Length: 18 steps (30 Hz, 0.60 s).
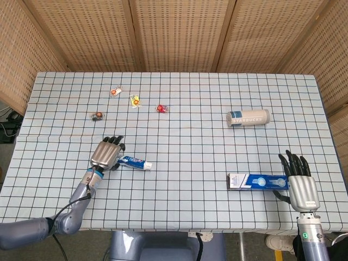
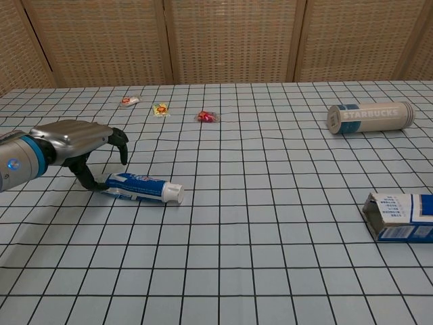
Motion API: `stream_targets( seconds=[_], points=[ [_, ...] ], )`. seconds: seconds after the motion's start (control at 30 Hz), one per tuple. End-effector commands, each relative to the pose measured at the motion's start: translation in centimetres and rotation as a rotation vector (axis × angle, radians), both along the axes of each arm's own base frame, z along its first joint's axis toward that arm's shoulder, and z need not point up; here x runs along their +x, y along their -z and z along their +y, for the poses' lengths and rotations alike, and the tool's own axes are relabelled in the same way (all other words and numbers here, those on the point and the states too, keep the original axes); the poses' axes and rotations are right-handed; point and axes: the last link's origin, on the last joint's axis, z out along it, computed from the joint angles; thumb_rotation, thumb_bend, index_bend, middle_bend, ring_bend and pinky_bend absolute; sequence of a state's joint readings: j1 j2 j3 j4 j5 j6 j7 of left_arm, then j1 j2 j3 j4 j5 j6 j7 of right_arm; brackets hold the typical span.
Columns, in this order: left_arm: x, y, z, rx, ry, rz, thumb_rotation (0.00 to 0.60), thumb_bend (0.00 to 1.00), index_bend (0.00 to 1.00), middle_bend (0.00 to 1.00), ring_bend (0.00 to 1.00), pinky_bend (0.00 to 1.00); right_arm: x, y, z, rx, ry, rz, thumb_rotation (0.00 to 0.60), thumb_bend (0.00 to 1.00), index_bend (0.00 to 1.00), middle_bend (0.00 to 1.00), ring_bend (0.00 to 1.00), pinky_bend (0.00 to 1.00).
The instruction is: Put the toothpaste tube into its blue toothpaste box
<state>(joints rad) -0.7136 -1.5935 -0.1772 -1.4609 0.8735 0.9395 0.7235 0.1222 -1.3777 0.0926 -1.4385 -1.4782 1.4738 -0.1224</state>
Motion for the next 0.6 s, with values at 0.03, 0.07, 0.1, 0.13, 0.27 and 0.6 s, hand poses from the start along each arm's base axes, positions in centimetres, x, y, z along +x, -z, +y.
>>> stream_targets(
  seconds=[0.03,0.07,0.1,0.13,0.27,0.6],
  points=[
    [0.2,0.6,0.0,-0.008,0.001,0.007,0.6,0.29,0.37,0.14,0.16,0.18,0.0,0.0,0.0,-0.001,0.0,0.0,0.6,0.16,0.09,0.0,0.0,0.02],
    [0.2,0.8,0.0,-0.01,0.0,0.007,0.6,0.29,0.38,0.14,0.17,0.18,0.0,0.0,0.0,-0.002,0.0,0.0,0.6,0.16,0.09,0.0,0.0,0.02],
    [0.3,1.0,0.0,-0.012,0.0,0.007,0.6,0.29,0.38,0.15,0.17,0.18,0.0,-0.1,0.0,-0.002,0.0,-0.001,0.6,0.16,0.09,0.0,0.0,0.02],
    [0.4,1.2,0.0,-0.014,0.001,0.008,0.6,0.29,0.39,0.15,0.18,0.18,0.0,-0.1,0.0,-0.003,0.0,-0.002,0.6,0.16,0.09,0.0,0.0,0.02],
    [0.4,1.9,-0.1,-0.017,0.011,0.023,0.6,0.3,0.44,0.2,0.22,0.22,0.0,-0.2,0.0,-0.008,-0.002,-0.006,0.6,0.16,0.09,0.0,0.0,0.02],
    [0.8,1.9,-0.4,0.074,0.104,-0.021,0.6,0.64,0.87,0.59,0.56,0.52,0.3,-0.3,0.1,-0.008,-0.018,-0.022,0.6,0.16,0.1,0.0,0.0,0.02]
  ],
)
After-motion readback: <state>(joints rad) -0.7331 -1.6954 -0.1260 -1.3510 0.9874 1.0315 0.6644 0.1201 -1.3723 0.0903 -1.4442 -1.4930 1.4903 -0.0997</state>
